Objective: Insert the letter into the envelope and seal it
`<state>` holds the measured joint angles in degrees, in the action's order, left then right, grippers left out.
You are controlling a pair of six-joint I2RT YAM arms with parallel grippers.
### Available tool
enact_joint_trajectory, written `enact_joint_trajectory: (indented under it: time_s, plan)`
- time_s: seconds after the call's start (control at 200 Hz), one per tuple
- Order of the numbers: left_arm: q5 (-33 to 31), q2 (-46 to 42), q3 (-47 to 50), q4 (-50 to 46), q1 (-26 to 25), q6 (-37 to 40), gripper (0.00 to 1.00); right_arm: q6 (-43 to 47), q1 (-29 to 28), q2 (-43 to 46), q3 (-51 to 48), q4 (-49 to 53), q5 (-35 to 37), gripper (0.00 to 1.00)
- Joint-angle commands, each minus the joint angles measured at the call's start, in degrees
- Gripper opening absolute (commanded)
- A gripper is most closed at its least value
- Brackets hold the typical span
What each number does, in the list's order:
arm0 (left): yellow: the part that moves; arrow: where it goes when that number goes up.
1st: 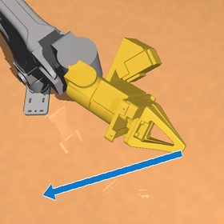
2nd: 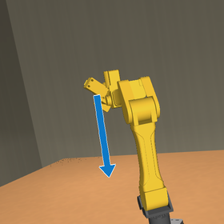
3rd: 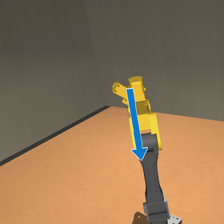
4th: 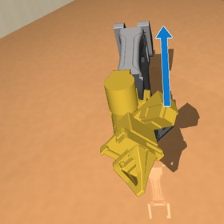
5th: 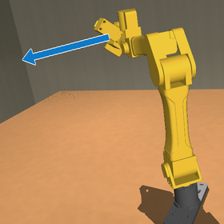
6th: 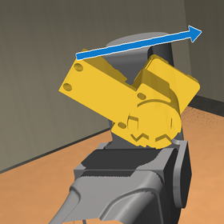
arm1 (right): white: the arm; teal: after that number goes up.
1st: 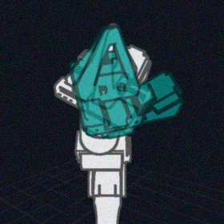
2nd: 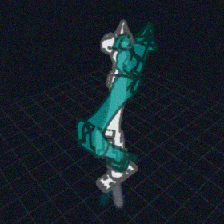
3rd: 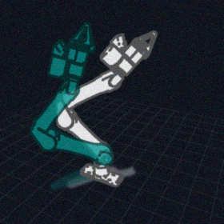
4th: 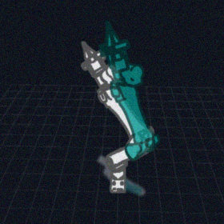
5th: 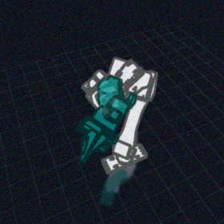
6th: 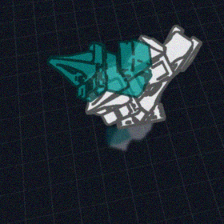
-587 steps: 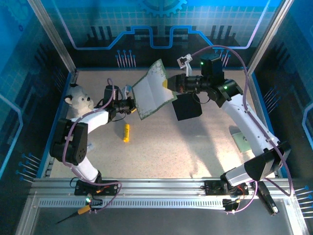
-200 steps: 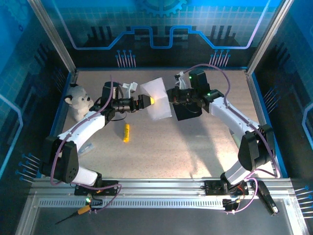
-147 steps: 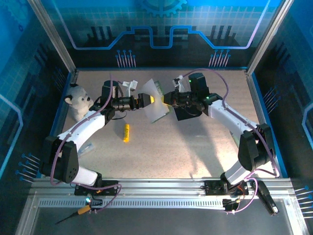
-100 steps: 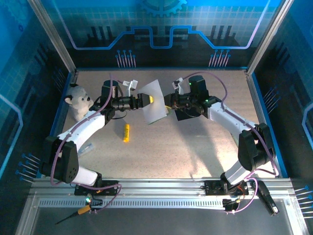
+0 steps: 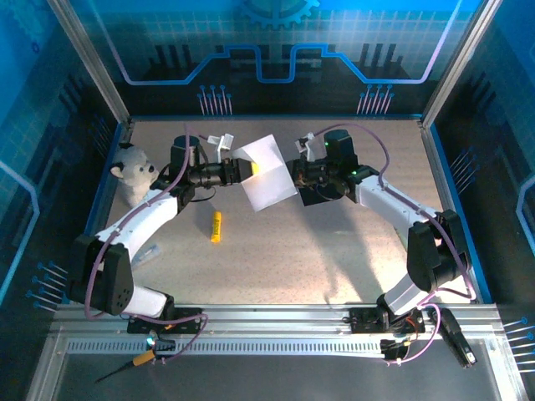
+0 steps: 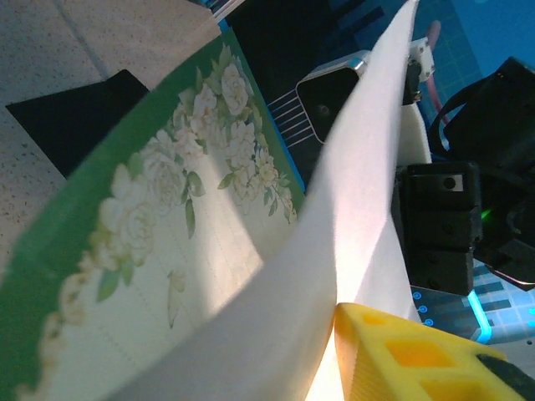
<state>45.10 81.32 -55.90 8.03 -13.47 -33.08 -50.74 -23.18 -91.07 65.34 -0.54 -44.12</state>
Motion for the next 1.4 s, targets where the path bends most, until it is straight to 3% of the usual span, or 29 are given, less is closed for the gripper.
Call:
enact_joint_trajectory:
  time_s: [0.0, 0.155, 0.225, 0.325, 0.44, 0.555, 0.685, 0.82, 0.916, 1.056, 1.161, 1.391]
  plan:
    - [1.61, -1.99, -0.62, 1.58, 1.03, -0.6, 0.45, 1.49, 1.11, 2.12, -1.0, 0.71, -0.36, 0.1]
    - [2.02, -1.92, -0.14, 3.82, 1.61, -2.18, 0.38, 1.56, 1.5, 2.56, -1.44, 0.72, -0.13, 0.12]
    - [2.27, -1.8, 0.08, 4.51, 1.71, -2.6, 0.25, 1.33, 1.58, 2.47, -1.53, 0.49, -0.35, 0.12]
    - [2.28, -1.6, 0.24, 4.95, 1.72, -2.93, 0.15, 1.22, 1.56, 2.47, -1.49, 0.36, -0.38, 0.14]
    - [2.11, -2.03, 0.44, 5.33, 1.95, -3.25, 0.0, 1.95, 1.72, 2.77, -1.54, 0.53, -0.35, 0.24]
    - [1.84, -2.63, 0.44, 6.04, 2.95, -3.78, 0.0, 5.46, 2.99, 4.44, -1.51, 2.68, 0.21, 0.41]
    - [1.72, -2.93, -0.56, 6.53, 4.61, -4.44, 0.0, 10.18, 6.07, 9.46, -3.71, 4.7, 3.36, 0.69]
    - [-0.66, -3.22, -2.31, 6.04, 5.56, -5.06, 0.0, 12.24, 10.56, 14.92, -7.49, 3.22, 2.11, 0.83]
    - [-2.36, -3.62, -2.64, 7.1, 5.56, -5.82, 0.0, 8.98, 12.42, 17.83, -11.5, -3.41, -0.79, 0.95]
    - [-3.75, -4.15, -1.77, 9.93, 5.56, -7.78, 0.0, 3.74, 12.25, 18.44, -16.05, -13.72, -5.24, 0.98]
    - [-3.65, -4.48, -0.88, 12.37, 5.48, -9.93, 0.0, 3.63, 9.74, 17.98, -16.27, -13.52, -4.51, 0.96]
    - [-8.18, -6.86, 2.99, 17.19, 4.97, -13.8, 0.0, -8.47, 0.22, 15.58, -22.5, -29.9, 5.31, 0.94]
